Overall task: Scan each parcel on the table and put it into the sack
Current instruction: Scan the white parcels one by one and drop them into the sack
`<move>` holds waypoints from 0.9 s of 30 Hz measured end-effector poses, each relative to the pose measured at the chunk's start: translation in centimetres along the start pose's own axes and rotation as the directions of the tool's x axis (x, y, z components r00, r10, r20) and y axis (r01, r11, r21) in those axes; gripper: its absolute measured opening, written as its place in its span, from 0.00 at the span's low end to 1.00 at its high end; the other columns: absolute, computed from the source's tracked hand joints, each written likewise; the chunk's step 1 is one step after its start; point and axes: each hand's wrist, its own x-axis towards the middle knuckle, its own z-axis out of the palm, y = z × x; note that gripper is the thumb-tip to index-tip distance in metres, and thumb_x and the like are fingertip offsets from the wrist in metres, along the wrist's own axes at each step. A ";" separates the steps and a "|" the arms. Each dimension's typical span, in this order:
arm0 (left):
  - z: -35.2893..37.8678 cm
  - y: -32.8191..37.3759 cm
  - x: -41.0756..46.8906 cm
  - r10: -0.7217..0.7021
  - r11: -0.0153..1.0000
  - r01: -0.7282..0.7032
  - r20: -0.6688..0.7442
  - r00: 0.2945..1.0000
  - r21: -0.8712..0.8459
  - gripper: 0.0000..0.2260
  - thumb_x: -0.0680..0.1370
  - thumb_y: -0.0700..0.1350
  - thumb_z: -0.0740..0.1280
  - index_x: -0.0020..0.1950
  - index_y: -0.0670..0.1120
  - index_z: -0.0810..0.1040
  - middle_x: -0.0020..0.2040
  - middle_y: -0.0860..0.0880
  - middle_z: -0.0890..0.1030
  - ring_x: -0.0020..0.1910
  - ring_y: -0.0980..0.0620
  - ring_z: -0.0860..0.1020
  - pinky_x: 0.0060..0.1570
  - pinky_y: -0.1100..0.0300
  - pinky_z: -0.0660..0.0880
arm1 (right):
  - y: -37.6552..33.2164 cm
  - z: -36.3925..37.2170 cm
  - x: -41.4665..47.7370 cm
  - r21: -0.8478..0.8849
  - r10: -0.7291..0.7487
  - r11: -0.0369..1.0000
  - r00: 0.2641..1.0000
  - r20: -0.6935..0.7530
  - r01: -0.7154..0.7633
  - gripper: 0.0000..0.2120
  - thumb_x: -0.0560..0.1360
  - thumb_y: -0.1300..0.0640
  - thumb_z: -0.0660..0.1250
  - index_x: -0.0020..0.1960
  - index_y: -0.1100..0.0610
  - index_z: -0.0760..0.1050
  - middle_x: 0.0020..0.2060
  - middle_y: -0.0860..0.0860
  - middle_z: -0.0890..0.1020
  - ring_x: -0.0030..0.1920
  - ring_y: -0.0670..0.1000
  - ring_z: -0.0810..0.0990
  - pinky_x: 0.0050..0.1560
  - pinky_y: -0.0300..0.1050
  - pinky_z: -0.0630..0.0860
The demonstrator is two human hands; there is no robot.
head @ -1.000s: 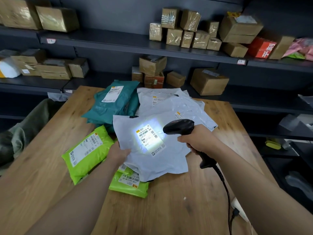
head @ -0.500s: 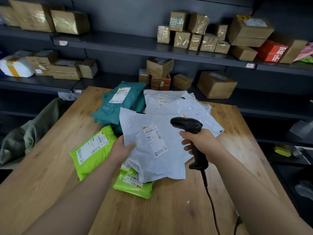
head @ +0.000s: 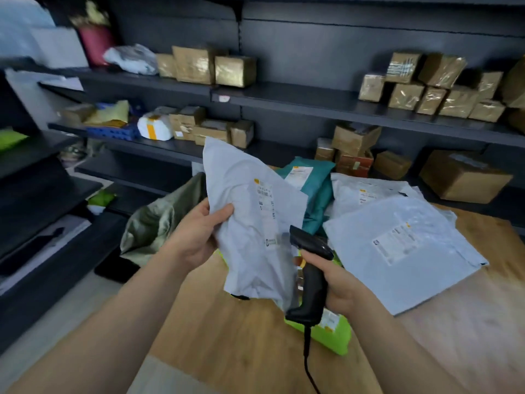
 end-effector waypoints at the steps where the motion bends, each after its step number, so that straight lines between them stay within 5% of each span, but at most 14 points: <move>1: -2.0 1.1 -0.5 0.006 1.000 -0.006 -0.017 1.000 -0.012 0.11 0.76 0.43 0.68 0.59 0.50 0.78 0.55 0.50 0.84 0.52 0.50 0.83 0.47 0.55 0.80 | 0.4 2.5 0.6 0.024 0.014 1.000 1.000 0.022 -0.015 0.15 0.63 0.49 0.75 0.44 0.58 0.81 0.38 0.56 0.82 0.38 0.55 0.81 0.44 0.48 0.79; 7: -17.9 7.0 -2.7 0.098 0.994 -0.088 -0.151 0.984 0.069 0.13 0.76 0.43 0.70 0.60 0.52 0.76 0.55 0.51 0.84 0.51 0.49 0.83 0.42 0.54 0.81 | 2.7 18.3 4.2 -0.007 -0.034 0.999 0.997 0.073 0.034 0.22 0.63 0.53 0.75 0.54 0.62 0.81 0.48 0.60 0.85 0.43 0.56 0.86 0.38 0.46 0.82; 11: -29.1 9.6 -4.6 0.131 0.972 -0.067 -0.283 0.950 0.225 0.16 0.74 0.46 0.72 0.60 0.52 0.75 0.55 0.50 0.83 0.54 0.47 0.83 0.54 0.46 0.79 | 4.6 27.8 6.8 -0.096 -0.082 0.992 0.995 0.054 0.087 0.15 0.70 0.56 0.75 0.54 0.62 0.82 0.49 0.60 0.85 0.49 0.59 0.85 0.53 0.55 0.80; 15: -37.4 11.5 -5.6 0.109 0.910 0.048 -0.349 0.931 0.411 0.19 0.68 0.56 0.73 0.57 0.55 0.76 0.51 0.54 0.84 0.49 0.49 0.84 0.52 0.45 0.80 | 6.2 35.7 10.1 -0.187 -0.129 0.973 0.991 0.030 0.132 0.12 0.73 0.56 0.74 0.53 0.60 0.83 0.51 0.57 0.85 0.54 0.59 0.83 0.63 0.58 0.75; 27: -50.9 10.2 7.0 -0.082 0.829 0.271 -0.374 0.924 0.489 0.15 0.76 0.45 0.71 0.62 0.47 0.76 0.57 0.46 0.81 0.54 0.43 0.81 0.58 0.42 0.76 | 7.0 46.4 25.1 -0.198 -0.057 0.979 0.998 -0.019 0.053 0.10 0.69 0.58 0.77 0.49 0.59 0.83 0.47 0.57 0.86 0.51 0.57 0.84 0.60 0.54 0.77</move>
